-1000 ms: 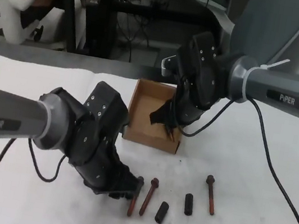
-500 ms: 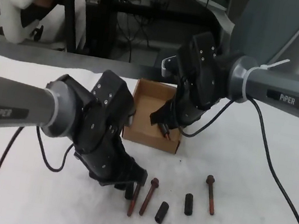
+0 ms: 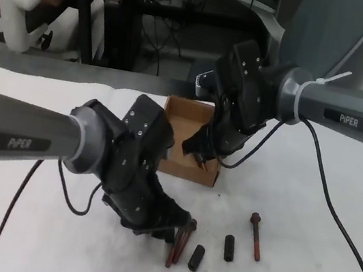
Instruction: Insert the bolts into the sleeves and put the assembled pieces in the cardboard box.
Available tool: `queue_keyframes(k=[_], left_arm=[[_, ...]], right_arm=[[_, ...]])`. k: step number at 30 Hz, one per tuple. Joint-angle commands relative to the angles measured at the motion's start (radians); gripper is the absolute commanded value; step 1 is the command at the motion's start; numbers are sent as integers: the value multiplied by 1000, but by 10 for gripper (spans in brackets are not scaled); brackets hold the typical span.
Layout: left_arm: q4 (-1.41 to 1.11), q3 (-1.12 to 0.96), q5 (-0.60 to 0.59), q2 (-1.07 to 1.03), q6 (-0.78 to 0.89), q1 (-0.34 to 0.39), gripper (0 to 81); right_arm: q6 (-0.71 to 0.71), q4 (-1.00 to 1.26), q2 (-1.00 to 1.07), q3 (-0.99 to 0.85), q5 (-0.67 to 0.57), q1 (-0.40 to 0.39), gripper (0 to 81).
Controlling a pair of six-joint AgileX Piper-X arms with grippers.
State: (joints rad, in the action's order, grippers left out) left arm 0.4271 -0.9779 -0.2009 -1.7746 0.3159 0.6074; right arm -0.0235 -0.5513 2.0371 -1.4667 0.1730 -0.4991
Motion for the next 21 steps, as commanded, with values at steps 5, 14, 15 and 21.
queue_keyframes(k=[5, 14, 15, 21], left_arm=[[2, -34, -2, 1, 17, 21, 448], [-25, -33, 50, -50, 63, 22, 442], [-32, -33, 50, -60, 73, 22, 427], [-33, -39, 46, -88, 83, 22, 228]], right_arm=[[2, -24, -11, -11, -7, 5, 395], [2, -42, -11, -11, -30, 5, 395], [2, -44, -11, -11, -43, 5, 395], [2, -84, -24, -11, -67, 5, 395]])
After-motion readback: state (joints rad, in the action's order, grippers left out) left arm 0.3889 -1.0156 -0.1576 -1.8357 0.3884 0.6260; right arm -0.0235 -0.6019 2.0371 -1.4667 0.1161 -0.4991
